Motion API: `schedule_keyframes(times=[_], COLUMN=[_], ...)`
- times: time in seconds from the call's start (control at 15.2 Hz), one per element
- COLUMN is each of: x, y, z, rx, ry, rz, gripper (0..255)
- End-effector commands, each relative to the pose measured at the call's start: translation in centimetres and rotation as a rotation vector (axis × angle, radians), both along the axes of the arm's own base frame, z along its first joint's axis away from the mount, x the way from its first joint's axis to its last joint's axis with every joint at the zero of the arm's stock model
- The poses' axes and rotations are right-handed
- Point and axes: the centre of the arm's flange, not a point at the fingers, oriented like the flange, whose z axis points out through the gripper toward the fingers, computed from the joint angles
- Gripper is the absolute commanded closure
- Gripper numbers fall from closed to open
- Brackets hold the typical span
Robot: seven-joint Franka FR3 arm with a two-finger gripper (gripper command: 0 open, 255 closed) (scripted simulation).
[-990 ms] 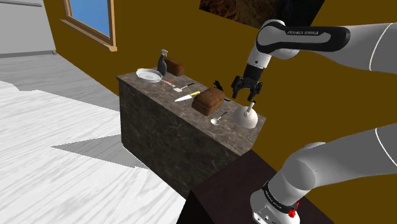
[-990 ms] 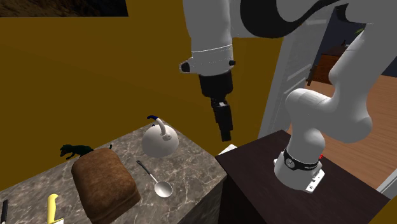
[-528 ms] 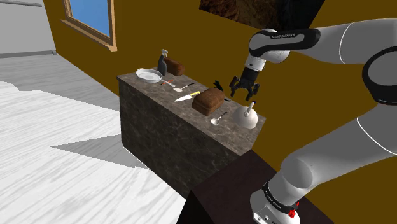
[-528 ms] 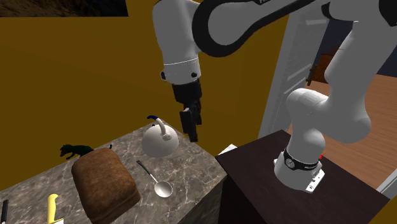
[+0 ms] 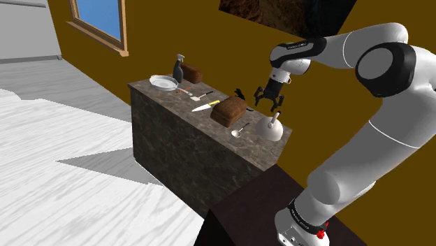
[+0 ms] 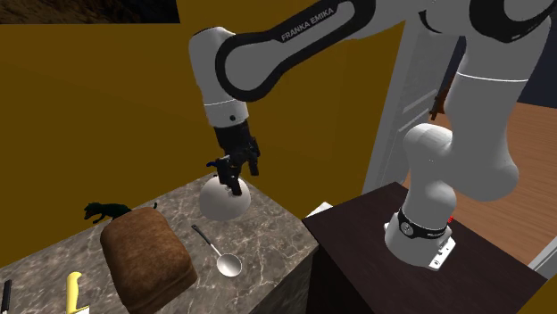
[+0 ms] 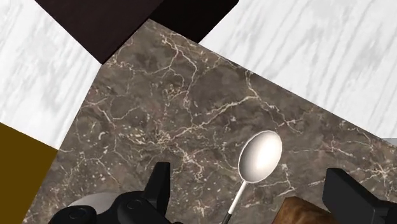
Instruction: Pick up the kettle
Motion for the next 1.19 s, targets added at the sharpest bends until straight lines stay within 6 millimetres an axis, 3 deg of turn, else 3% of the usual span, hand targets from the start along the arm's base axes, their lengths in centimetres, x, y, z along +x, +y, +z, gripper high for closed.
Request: schedule_keyframes(times=[0.0,0.46,0.99,1.12], x=[0.3,0.9,-0.5,-0.5], y=[-2.5,-11.0,-20.7,-20.7], z=[-1.0,-5.0,-9.4,-10.5], rx=[-0.002,-0.006,-0.010,-0.010], ry=[0.008,0.032,0.061,0.061], rz=[-0.057,-0.254,-0.478,-0.478], gripper=[0,0,0,0])
